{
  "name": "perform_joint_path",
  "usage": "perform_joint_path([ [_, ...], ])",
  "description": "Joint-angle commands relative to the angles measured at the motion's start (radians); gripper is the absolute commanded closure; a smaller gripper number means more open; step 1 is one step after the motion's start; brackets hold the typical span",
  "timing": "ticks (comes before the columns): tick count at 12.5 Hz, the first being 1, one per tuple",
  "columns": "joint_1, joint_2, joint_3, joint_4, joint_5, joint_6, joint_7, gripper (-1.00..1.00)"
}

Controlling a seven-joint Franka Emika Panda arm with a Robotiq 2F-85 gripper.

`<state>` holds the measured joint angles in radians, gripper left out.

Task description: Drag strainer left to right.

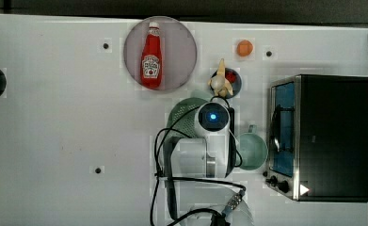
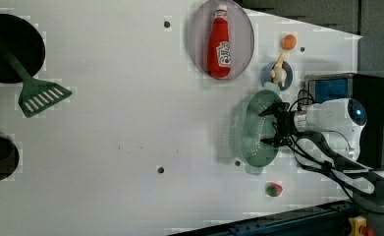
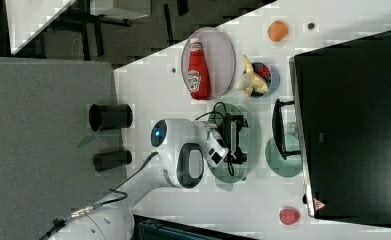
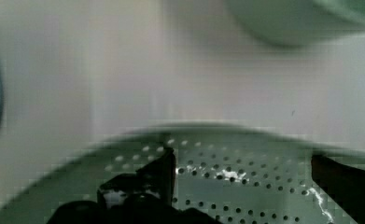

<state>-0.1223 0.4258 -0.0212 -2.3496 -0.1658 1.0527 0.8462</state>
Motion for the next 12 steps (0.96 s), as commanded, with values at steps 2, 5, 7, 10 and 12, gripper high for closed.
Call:
perform_joint_path([
  [2,-0.021,-0.013,-0.021,0.011,-0.001,0.013,-0.126,-1.0],
  [5,-0.021,-0.067,0.005,0.009,0.001,-0.004,-0.336,-1.0],
  [7,-0.021,-0.146,0.044,0.015,0.003,-0.072,-0.377,-1.0],
  [10,-0.021,-0.301,0.099,0.066,0.003,-0.26,-0.379,-1.0],
  [12,-0.021,-0.402,0.114,0.141,0.005,-0.472,-0.412,-1.0],
])
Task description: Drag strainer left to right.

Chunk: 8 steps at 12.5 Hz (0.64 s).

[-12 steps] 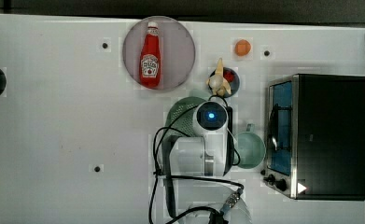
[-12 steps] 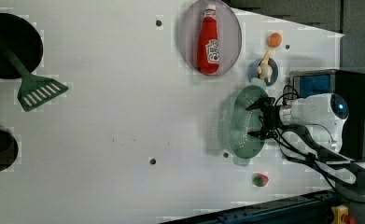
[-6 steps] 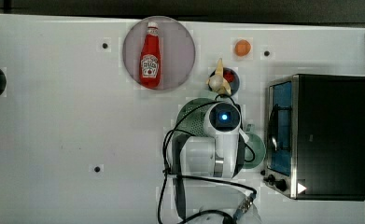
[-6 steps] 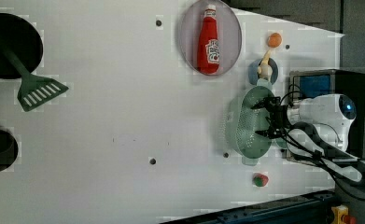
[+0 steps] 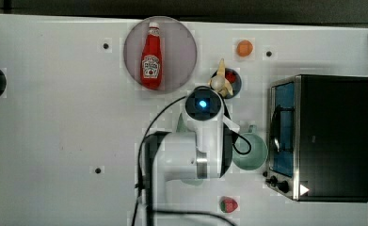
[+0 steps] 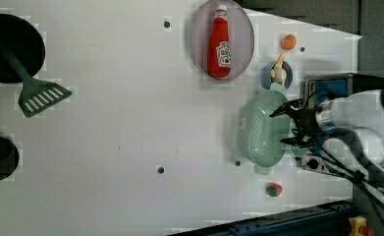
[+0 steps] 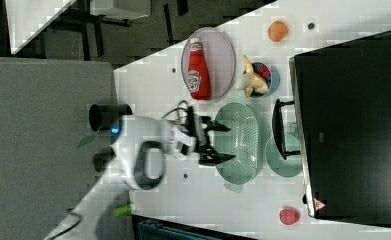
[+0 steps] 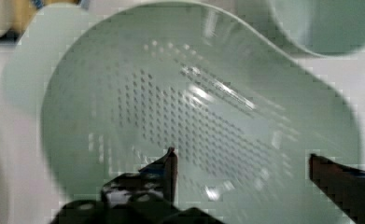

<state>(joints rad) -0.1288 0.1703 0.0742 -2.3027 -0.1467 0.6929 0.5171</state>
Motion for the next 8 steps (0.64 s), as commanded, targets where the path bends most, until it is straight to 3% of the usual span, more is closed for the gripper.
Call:
perform_joint_path([
  [1,-0.014,-0.189,0.019,0.141,-0.002,-0.227,-0.137,-1.0],
  [4,-0.015,-0.294,-0.005,0.27,0.132,-0.485,-0.351,-1.0],
  [8,-0.015,-0.407,-0.013,0.365,0.153,-0.621,-0.5,-1.0],
])
